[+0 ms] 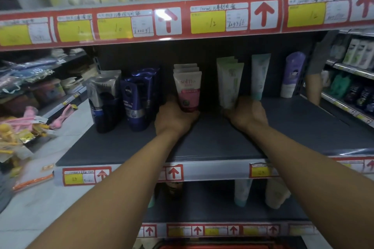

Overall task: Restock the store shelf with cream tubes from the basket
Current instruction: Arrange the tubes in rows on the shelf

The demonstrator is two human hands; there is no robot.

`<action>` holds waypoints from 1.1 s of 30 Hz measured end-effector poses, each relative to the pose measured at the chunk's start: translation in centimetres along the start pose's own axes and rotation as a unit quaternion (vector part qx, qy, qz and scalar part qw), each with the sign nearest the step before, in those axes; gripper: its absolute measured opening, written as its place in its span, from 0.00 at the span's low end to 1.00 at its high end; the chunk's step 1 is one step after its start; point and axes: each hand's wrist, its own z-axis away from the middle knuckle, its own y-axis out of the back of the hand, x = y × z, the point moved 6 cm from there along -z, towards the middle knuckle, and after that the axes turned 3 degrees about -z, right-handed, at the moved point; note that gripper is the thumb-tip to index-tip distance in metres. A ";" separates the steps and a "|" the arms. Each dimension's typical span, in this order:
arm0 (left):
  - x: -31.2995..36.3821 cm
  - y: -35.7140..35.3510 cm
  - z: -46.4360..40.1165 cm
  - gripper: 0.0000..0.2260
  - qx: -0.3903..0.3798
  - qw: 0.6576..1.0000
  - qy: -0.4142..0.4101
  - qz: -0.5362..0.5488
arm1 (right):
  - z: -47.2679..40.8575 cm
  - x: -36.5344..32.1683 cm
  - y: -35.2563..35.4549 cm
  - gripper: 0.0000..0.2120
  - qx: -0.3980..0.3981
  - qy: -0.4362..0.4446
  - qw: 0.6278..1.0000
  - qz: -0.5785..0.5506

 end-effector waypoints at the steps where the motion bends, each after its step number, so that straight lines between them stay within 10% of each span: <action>1: 0.0 -0.1 0.0 0.35 -0.002 1.000 -0.001 0.001 | 0.0 0.1 -0.1 0.27 0.000 0.003 1.000 -0.001; 33: -0.4 -0.7 -0.6 0.30 -0.007 1.000 0.005 0.019 | -1.3 0.7 -0.7 0.24 0.031 0.011 0.998 0.044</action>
